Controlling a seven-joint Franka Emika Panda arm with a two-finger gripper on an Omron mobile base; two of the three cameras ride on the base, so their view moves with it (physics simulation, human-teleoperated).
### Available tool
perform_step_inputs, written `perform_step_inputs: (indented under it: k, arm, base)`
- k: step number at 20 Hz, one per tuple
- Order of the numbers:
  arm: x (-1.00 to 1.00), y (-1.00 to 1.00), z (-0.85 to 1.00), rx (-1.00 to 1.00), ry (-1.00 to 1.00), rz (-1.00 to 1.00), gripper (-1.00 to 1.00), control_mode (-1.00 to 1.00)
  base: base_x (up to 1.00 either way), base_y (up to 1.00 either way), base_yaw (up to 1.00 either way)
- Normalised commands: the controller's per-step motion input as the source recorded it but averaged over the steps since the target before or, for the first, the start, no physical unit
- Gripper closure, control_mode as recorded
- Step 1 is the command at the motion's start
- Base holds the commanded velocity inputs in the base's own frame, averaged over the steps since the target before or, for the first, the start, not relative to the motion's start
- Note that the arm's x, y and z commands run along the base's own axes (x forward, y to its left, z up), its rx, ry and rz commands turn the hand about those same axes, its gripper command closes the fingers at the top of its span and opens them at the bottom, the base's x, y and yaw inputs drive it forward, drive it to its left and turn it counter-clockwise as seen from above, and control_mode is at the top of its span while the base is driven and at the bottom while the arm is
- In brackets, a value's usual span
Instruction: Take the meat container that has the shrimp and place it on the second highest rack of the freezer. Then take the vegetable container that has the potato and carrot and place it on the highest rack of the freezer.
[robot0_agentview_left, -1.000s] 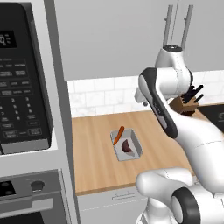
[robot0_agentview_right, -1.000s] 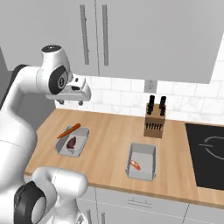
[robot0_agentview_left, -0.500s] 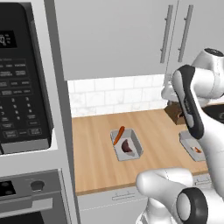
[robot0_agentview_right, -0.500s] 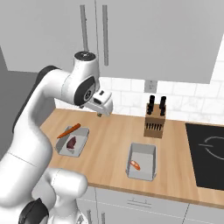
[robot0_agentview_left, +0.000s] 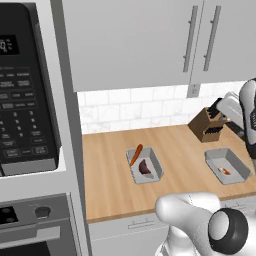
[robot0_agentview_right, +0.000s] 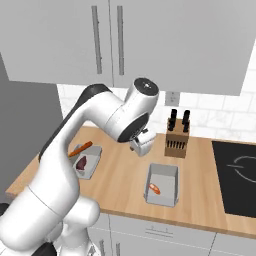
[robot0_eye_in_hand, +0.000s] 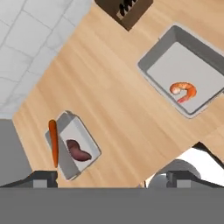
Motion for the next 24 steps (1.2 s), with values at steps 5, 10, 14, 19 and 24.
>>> perform_step_inputs:
  k: [5,10,14,19,24]
  arm:
    - [0.01,-0.57,-0.41,0.23,0.16,-0.36,-1.00,-1.00]
    - [0.03,-0.55,-0.43,0.01,0.44,-0.38,-1.00,-1.00]
    - [0.03,-0.39,-0.42,0.00,0.45,-0.49,-1.00,-1.00]
    - [0.12,-0.28,-0.78,-0.12,0.21,-0.41,-1.00,-1.00]
    - [0.09,-0.10,-0.68,-0.19,0.10,-0.35,-1.00,-1.00]
  base:
    - [0.00,0.00,0.00]
    - [0.00,0.00,0.00]
    - [0.00,0.00,0.00]
    - [0.00,0.00,0.00]
    - [0.00,0.00,0.00]
